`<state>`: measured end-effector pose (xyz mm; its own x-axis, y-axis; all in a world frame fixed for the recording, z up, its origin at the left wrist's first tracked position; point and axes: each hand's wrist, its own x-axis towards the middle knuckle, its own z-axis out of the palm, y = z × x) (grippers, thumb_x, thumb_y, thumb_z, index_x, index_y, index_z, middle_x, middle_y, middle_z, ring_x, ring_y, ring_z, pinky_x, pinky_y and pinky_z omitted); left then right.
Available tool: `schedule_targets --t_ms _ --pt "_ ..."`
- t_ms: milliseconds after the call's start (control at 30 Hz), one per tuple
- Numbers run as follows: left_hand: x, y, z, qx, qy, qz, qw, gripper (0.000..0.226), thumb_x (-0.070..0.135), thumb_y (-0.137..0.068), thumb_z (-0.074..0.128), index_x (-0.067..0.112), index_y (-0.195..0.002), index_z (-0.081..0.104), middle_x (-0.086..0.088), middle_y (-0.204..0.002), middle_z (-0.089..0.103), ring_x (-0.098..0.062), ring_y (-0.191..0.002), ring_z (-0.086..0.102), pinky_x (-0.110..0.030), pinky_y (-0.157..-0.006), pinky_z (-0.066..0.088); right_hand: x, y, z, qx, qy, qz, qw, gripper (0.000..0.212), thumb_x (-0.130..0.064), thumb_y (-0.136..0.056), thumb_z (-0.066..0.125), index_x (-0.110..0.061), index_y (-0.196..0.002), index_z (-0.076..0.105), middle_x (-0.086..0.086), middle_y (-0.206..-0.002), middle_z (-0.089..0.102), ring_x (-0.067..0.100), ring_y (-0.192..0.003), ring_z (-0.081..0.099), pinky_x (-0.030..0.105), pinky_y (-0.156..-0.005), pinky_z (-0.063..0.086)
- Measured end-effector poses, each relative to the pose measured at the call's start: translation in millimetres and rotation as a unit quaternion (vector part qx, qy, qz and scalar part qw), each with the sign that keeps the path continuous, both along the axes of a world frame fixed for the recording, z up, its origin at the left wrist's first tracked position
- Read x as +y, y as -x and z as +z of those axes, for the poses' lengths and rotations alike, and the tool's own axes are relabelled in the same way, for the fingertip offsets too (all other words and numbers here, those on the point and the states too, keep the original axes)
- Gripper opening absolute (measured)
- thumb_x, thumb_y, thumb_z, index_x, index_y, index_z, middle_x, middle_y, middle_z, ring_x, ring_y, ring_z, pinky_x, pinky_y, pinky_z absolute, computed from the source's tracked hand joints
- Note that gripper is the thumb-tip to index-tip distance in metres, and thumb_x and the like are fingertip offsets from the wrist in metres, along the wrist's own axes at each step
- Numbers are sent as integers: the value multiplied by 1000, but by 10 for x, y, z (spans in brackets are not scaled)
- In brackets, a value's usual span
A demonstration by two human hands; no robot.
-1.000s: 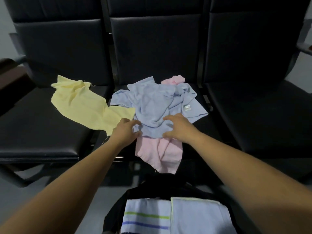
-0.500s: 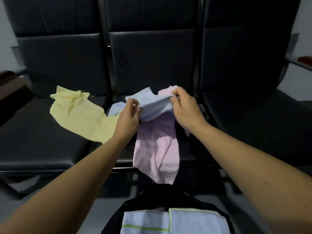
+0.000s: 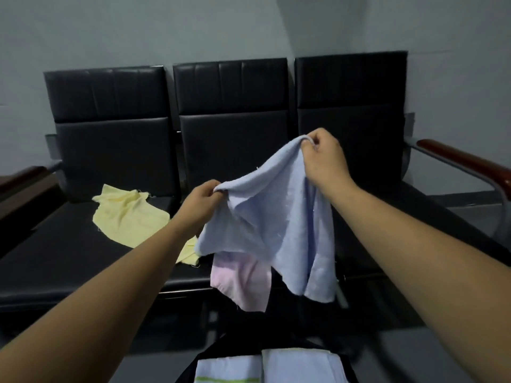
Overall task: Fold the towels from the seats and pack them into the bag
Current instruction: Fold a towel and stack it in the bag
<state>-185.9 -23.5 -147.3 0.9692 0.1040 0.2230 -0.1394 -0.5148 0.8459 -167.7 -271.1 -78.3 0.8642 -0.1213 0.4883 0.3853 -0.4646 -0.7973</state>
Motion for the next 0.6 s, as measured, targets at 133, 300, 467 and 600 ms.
schedule_targets --t_ms 133,300,467,600 --pt "-227 278 617 -19 70 -11 997 19 16 -98 53 9 -98 71 -19 -90 71 -28 -85 68 -41 -76 55 -136 233 223 49 72 21 996 17 -21 -100 53 -10 -96 64 2 -87 64 13 -77 58 23 -60 43" --pt "-555 655 1291 -21 94 -48 994 18 13 -98 58 4 -96 74 -21 -92 73 -25 -80 70 -37 -76 57 -206 678 534 122 124 232 957 32 -17 -86 78 -21 -117 68 3 -100 74 17 -97 71 28 -86 57" --pt "-684 1005 1506 -12 60 -79 995 15 12 -96 61 4 -92 73 -11 -77 71 -19 -70 66 -31 -68 55 -121 1109 591 162 94 339 922 29 -12 -82 82 -8 -110 74 10 -101 77 19 -94 73 32 -87 59" --pt "-589 1223 1369 18 127 -162 979 23 15 -100 57 -1 -110 70 -17 -97 70 -24 -89 67 -36 -81 56 -144 1258 606 135 6 299 945 30 -19 -79 85 3 -97 76 20 -91 75 21 -80 68 33 -77 55"
